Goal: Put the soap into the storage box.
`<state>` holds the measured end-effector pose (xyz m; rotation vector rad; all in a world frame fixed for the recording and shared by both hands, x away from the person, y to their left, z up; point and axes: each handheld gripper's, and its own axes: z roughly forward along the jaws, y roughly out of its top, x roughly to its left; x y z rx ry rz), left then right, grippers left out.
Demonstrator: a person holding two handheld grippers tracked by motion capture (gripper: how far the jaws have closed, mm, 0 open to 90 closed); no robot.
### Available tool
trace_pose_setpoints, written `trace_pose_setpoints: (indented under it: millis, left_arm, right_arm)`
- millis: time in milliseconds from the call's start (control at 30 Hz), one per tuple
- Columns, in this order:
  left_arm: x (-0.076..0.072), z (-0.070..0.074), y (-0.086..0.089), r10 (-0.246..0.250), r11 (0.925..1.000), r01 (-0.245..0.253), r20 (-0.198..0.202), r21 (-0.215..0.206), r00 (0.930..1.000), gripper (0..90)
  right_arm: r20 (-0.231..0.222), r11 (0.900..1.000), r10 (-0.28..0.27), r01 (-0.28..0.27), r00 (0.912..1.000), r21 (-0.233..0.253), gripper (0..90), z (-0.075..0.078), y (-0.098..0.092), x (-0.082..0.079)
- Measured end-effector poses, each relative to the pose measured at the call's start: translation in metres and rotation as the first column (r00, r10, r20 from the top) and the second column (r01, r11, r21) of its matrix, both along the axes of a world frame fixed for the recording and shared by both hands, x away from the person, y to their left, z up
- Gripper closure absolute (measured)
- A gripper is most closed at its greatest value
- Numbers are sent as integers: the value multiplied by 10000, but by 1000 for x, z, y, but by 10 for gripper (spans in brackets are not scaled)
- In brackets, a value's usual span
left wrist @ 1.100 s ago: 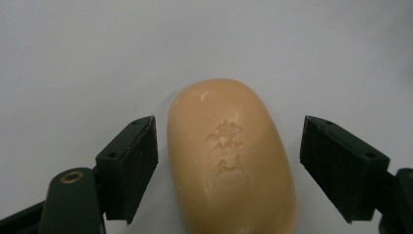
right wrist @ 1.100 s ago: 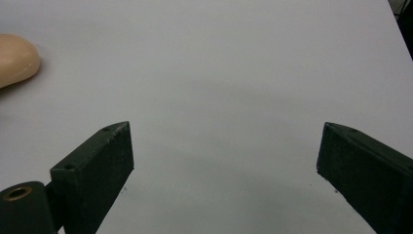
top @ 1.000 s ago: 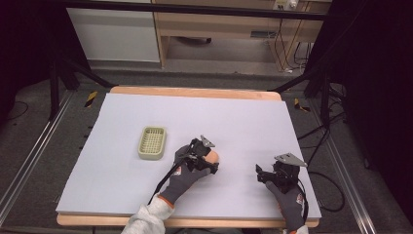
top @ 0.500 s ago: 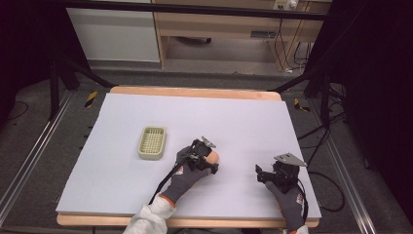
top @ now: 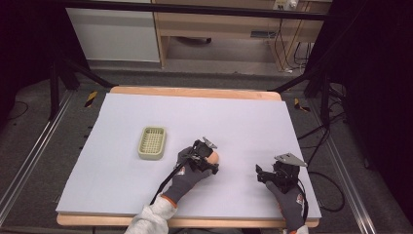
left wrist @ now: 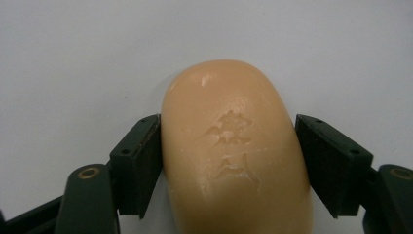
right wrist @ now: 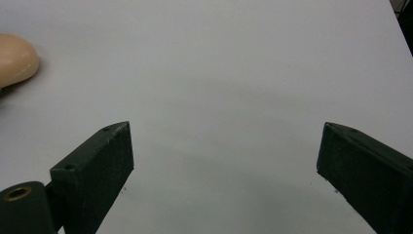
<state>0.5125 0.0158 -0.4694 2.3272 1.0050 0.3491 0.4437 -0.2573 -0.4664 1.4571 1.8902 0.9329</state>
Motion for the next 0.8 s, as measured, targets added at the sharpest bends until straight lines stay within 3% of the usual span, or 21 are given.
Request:
trace_pose_setpoints:
  millis: [333, 800]
  left_arm:
    - [-1, 3, 3, -83, 9999, 82, -56, -128, 10000, 299]
    - [-12, 27, 17, -246, 9981, 265, 348, -563, 9991, 311]
  right_arm:
    - [-26, 10000, -14, 14, 10000, 7, 67, 0, 0, 0]
    - [-19, 10000, -61, 61, 10000, 18, 65, 0, -1, 0]
